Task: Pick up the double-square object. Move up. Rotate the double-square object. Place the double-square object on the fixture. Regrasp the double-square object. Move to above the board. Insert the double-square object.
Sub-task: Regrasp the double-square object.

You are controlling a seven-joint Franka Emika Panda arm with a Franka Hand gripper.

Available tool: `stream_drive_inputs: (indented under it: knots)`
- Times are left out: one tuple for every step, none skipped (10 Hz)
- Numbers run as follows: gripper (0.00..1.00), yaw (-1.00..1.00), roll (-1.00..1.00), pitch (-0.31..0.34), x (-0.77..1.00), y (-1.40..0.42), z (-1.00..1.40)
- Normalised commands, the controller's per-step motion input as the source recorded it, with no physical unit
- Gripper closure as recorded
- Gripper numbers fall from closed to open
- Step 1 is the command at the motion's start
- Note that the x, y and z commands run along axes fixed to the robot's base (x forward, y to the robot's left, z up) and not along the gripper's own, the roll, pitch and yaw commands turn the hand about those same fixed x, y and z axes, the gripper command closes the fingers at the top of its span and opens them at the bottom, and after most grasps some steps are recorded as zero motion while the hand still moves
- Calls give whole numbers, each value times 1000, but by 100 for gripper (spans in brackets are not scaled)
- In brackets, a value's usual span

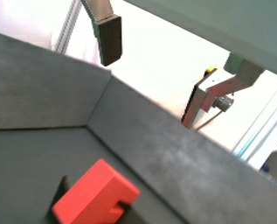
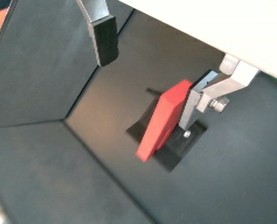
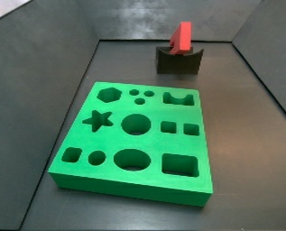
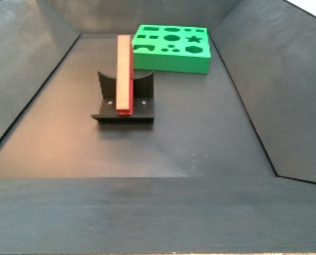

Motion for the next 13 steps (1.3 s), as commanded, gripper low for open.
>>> stream_drive_inputs:
  knots:
    - [0,239,646,180,117,-57,-8]
    - [0,251,405,137,121,-56,-7]
    - [0,251,317,114,119,-48,-3]
    - [0,241,207,51,97,-47,-4]
    - [0,233,186,28,96,-52,-5]
    - [0,202,169,7,98,-50,-7]
    - [0,180,152,-161,40,45,-1000]
    - [0,134,150,-171,44,45,-1000]
    - [0,96,141,-187,48,45,-1000]
    - [0,29,103,-199,50,41,-1000]
    - [0,-21,78,-201,51,39,-1000]
    - [0,-70,58,-187,49,40,-1000]
    - [0,-96,52,-168,49,39,-1000]
